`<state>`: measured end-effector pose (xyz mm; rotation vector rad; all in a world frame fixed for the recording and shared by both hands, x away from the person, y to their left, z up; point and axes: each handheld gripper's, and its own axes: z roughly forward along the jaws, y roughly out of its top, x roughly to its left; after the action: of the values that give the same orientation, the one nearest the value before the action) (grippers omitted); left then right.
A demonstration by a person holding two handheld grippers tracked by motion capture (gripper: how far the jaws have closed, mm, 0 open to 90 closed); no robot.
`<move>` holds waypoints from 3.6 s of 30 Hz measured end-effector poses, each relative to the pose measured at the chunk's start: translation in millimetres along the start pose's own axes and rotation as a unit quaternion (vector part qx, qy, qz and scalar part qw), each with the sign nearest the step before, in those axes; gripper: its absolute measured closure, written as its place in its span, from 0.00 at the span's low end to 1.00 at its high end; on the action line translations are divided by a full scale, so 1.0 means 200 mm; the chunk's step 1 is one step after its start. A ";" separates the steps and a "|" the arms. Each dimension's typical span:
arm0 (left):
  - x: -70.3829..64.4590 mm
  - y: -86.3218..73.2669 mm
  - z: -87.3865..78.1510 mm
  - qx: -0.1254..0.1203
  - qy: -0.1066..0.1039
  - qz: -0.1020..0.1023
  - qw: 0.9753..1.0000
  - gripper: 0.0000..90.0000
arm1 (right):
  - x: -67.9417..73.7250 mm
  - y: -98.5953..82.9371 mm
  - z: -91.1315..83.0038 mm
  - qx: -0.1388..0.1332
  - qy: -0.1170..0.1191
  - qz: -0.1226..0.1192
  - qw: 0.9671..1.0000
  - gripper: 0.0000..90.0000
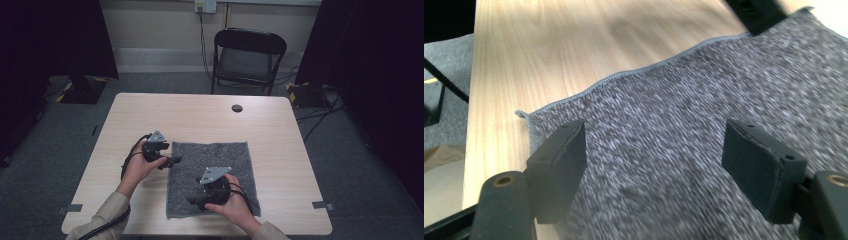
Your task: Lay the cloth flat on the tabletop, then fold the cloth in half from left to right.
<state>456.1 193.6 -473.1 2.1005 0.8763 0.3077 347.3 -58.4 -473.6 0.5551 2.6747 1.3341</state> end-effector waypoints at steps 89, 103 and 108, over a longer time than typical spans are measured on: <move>0.11 0.12 0.13 0.044 0.020 -0.019 0.999 0.96 | 0.23 0.12 0.23 0.021 0.081 -0.086 0.993 0.98; 0.12 0.22 0.02 0.029 0.014 -0.018 0.999 0.97 | 0.24 0.18 0.19 0.000 0.090 -0.081 0.993 0.98; 0.14 0.23 -0.03 0.028 0.018 -0.019 0.999 0.97 | 0.25 0.21 0.20 -0.008 0.094 -0.078 0.992 0.98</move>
<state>496.4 196.9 -435.7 2.1327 0.9563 0.3055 322.7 12.4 -461.2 0.2229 2.7835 1.4269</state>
